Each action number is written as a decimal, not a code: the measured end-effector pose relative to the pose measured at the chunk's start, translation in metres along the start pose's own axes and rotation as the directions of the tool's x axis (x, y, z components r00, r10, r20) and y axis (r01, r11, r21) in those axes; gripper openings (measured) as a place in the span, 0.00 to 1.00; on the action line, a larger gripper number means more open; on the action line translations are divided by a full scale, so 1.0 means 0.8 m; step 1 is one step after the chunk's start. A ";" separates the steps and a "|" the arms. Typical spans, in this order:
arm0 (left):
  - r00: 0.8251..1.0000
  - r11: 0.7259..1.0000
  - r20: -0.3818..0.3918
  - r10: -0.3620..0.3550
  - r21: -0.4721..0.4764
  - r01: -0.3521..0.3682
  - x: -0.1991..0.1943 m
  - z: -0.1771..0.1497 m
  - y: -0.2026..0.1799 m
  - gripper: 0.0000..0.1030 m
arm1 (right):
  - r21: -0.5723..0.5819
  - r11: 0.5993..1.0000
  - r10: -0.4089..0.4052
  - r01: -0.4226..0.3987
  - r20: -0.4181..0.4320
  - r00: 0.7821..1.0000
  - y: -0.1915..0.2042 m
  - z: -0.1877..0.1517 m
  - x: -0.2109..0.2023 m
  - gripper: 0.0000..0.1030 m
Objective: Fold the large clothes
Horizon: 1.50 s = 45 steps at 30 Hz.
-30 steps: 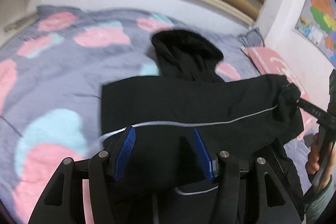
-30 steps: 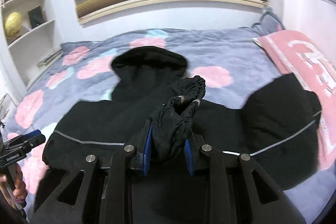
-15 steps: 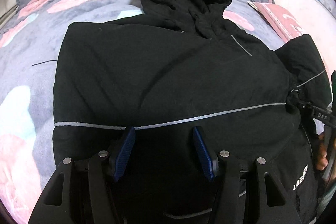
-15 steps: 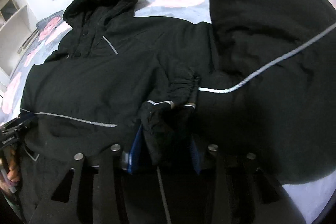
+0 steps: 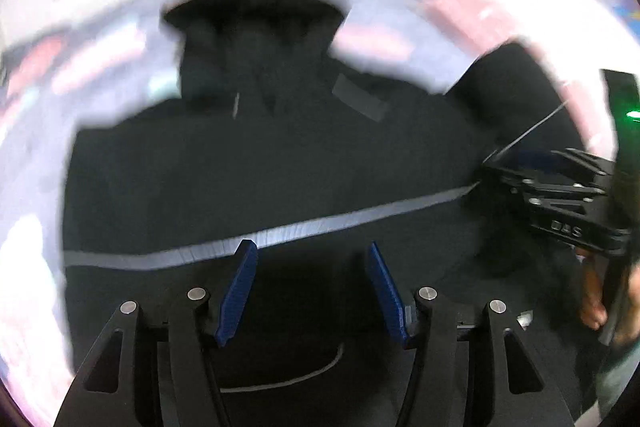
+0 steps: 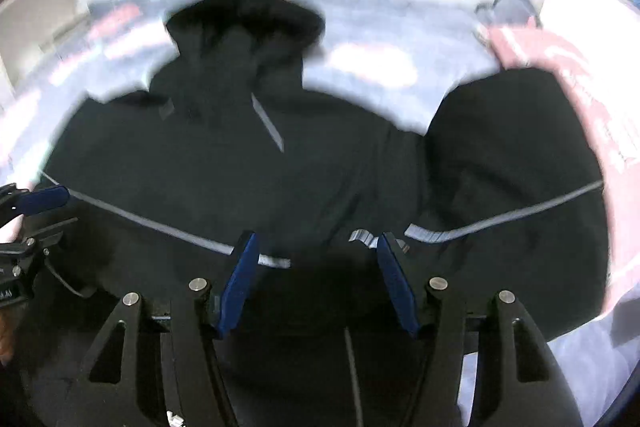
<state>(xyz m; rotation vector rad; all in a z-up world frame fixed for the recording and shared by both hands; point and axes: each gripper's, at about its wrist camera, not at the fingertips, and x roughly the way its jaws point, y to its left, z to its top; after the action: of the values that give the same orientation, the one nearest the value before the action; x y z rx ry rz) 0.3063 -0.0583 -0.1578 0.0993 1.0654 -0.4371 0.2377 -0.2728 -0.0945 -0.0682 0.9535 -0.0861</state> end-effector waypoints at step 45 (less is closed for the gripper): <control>0.967 0.966 0.059 -0.248 0.085 0.242 0.117 0.089 -0.283 0.59 | 0.588 0.803 0.033 -0.097 0.119 0.992 -0.533 -0.049 -0.001 0.74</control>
<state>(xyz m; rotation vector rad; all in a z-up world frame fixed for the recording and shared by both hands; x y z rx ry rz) 0.3143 -0.3130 -0.1746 0.0204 0.9963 -0.7014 0.1870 -0.6972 -0.0755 0.5403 0.7878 -0.3134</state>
